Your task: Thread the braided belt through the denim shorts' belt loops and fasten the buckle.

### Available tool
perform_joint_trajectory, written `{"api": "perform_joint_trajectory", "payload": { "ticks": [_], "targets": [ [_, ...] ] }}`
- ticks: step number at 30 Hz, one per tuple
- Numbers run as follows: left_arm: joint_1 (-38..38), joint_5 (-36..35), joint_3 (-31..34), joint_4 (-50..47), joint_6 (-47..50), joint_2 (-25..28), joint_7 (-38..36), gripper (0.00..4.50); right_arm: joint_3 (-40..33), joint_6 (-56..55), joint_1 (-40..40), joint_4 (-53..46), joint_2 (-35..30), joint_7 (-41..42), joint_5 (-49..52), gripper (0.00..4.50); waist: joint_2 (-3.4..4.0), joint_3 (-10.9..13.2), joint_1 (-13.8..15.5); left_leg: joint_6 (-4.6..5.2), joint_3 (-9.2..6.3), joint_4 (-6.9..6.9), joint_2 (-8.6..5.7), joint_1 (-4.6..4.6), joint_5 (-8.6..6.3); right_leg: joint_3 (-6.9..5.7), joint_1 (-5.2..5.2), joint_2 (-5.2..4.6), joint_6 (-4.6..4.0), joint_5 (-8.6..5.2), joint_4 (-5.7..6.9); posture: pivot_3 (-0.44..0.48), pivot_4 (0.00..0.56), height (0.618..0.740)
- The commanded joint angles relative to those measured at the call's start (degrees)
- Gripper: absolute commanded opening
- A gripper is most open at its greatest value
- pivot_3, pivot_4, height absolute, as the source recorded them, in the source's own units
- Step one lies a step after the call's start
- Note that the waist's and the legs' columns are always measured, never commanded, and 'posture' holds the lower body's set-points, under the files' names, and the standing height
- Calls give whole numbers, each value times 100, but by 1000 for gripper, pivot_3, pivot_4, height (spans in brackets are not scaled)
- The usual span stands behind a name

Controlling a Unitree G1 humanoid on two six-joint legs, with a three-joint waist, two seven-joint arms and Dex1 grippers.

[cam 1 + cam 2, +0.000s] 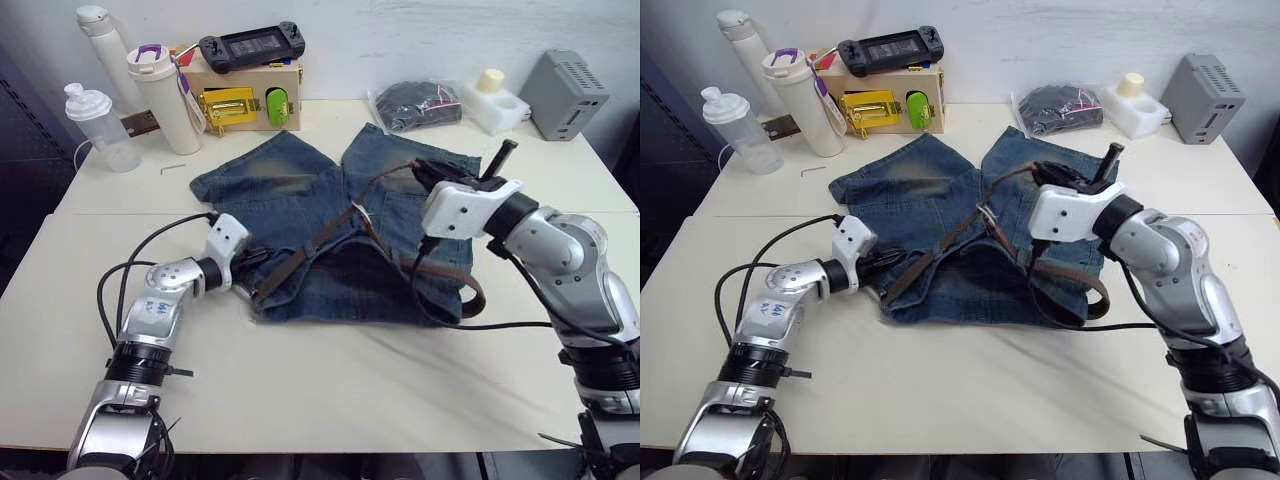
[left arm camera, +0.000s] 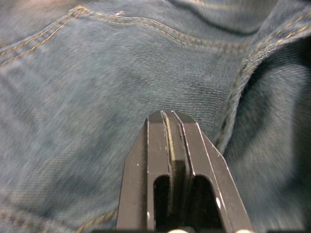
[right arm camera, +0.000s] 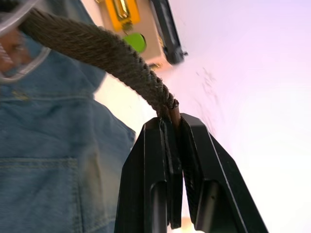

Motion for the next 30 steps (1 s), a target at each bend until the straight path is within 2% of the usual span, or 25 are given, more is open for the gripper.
{"api": "perform_joint_trajectory", "payload": {
  "ticks": [1,8,14,16,24,30],
  "targets": [
    [-108,-468,382,-333,363,46,-130,52,-251,-263,-107,-13,-175,-150,-16,0,0,0,-15,0,-1,2,0,-1,0,0,0,1,0,0,0,0,150,733],
    [-38,-426,395,-654,17,141,-222,52,-78,-500,-75,-215,-72,-102,4,0,0,0,-28,0,2,-1,2,-1,0,1,-4,2,0,0,1,0,150,733],
    [-279,-1559,512,-2380,671,-307,-197,52,547,-747,128,-505,86,191,-205,0,0,0,-7,2,-5,14,2,-15,-1,2,-5,1,0,0,1,0,150,733],
    [-296,-1678,403,-2721,737,-399,-172,52,676,-687,169,-557,170,303,-196,0,0,0,-20,3,-3,17,2,-16,-2,3,-3,2,0,0,2,0,150,733],
    [-369,-1131,-146,-2490,287,-639,2,52,778,-639,189,-616,273,421,-191,0,0,0,-19,3,2,16,4,-15,-2,3,-4,8,0,0,-2,0,150,733],
    [-518,-657,-344,-2160,-394,-740,45,52,754,-595,238,-668,293,456,-205,0,-1,1,-8,3,3,18,2,-16,-2,2,-3,7,0,0,-5,0,150,733]
  ]
}}
